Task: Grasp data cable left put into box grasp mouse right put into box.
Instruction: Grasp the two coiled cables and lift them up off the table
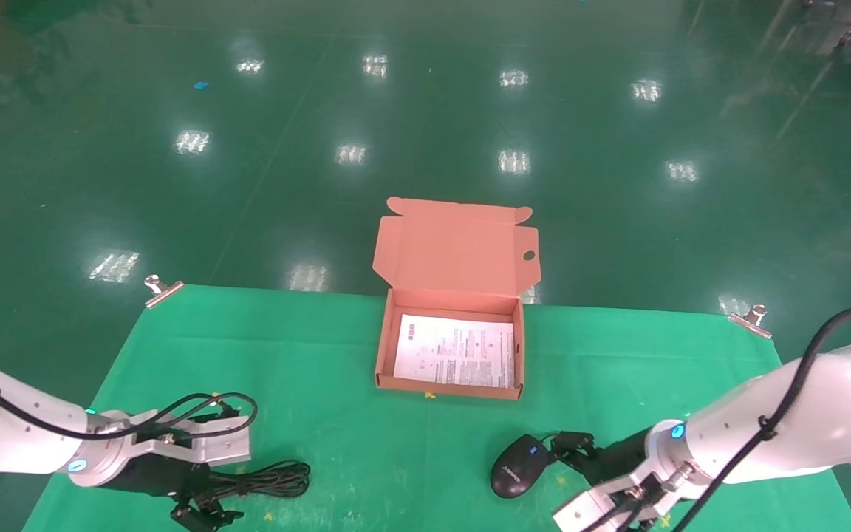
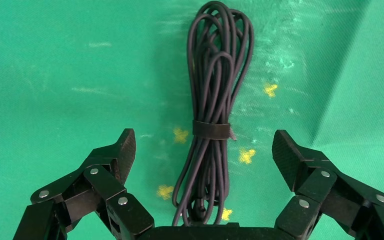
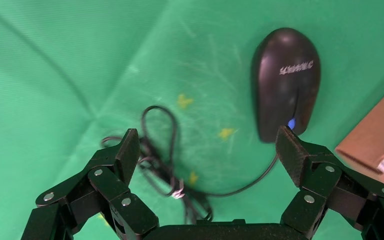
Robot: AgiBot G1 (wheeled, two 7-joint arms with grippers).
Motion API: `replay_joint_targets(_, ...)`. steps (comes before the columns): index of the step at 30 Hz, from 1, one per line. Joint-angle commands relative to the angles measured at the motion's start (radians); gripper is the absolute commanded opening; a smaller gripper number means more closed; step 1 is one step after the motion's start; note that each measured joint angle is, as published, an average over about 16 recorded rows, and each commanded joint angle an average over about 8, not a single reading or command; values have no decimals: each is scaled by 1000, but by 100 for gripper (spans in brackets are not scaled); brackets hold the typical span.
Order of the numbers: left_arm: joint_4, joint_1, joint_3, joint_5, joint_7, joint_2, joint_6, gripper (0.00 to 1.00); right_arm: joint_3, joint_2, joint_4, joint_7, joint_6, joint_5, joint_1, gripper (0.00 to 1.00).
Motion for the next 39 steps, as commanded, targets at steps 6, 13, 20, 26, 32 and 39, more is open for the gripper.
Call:
replay_joint_targets(6,85,-17,-2,-11,40,25,-4,100,3,-65,-102,-67,95,-4,-25,100)
replay_joint_targets(13,158,-30,-3,-16,81,46,-16,100,9,-141,-224,-141,153,12,-26,100)
replay_joint_targets(20,222,-48,-4,-16,120,63,-31,100,20,-196,-316,-217,181,42,-17,100)
replay_joint_targets(26,272,-61,-5,-20,149,78,-38,100,25,-231,-386,-276,196,56,-10,100)
replay_joint_targets(32,315,-74,-8,-27,176,91,-40,100,31,-255,-456,-329,195,76,-4,100)
replay_joint_targets(39,350,-78,-7,-30,218,101,-38,33,39,-279,-521,-373,191,98,5,46)
